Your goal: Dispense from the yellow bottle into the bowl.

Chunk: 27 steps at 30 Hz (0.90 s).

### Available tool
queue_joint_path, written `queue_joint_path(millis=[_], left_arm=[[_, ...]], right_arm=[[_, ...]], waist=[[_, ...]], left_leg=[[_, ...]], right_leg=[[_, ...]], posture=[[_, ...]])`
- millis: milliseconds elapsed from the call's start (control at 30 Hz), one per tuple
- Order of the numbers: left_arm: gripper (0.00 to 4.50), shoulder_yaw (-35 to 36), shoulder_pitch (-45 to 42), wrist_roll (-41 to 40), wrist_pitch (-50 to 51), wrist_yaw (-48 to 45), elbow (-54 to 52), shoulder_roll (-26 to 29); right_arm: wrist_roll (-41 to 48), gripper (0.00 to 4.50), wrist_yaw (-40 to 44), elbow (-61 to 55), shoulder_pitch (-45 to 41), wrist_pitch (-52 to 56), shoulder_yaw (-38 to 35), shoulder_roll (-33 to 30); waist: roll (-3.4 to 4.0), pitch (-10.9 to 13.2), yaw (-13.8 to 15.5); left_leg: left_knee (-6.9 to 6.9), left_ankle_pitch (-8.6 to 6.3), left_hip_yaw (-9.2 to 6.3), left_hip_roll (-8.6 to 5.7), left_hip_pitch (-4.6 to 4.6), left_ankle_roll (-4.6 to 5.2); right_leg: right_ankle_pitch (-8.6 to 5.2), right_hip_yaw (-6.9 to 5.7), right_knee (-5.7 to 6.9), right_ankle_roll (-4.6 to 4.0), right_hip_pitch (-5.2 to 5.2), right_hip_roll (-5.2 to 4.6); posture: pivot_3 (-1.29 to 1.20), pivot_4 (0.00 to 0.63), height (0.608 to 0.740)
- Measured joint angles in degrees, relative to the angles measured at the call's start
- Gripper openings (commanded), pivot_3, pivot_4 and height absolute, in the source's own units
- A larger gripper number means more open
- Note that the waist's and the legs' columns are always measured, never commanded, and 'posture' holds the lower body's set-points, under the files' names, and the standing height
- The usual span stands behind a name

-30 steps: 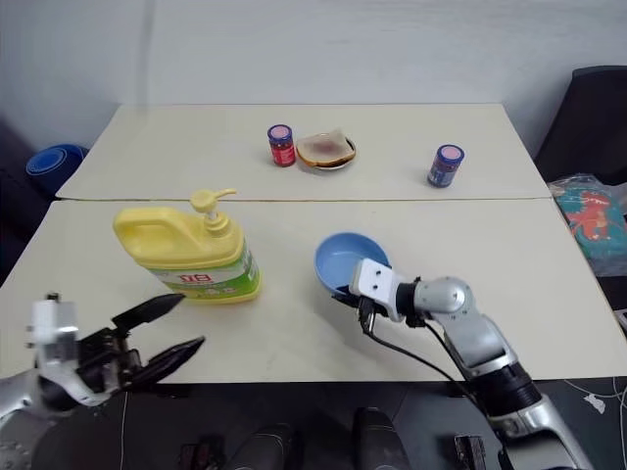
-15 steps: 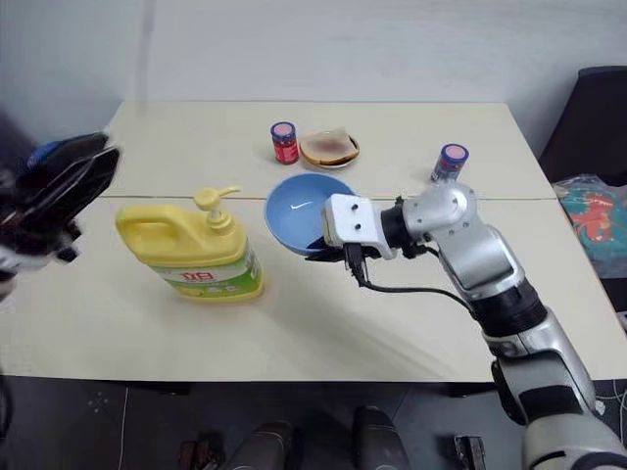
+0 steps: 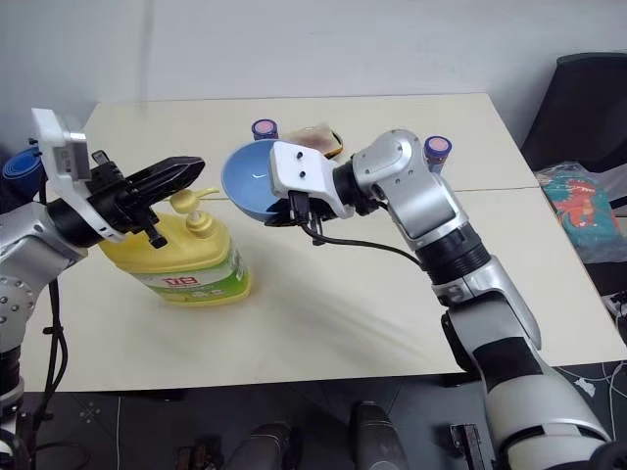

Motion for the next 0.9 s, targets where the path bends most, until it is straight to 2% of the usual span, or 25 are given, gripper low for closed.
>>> queue_joint_path(millis=[667,900], left_arm=[[0.02,0.1,-0.9,2.6,9.0,2.9,-2.3,-0.5],[0.02,0.4,0.2,4.4,8.2,3.2,-2.5,-1.9]], right_arm=[[0.6,0.00,2.4,2.0,-3.7,3.9,0.0,4.8],[0.6,0.00,2.4,2.1,-3.7,5.1,0.0,5.3]], waist=[[0.01,0.0,-0.1],[0.18,-0.2,-0.4]], left_leg=[[0.02,0.01,0.00,-0.05,0.17,-0.01],[0.00,0.00,0.01,-0.05,0.30,-0.02]], right_leg=[[0.00,0.05,0.31,0.00,0.04,-0.05],[0.00,0.05,0.42,0.00,0.10,-0.06]], posture=[[0.00,0.150,0.740],[0.00,0.150,0.740]])
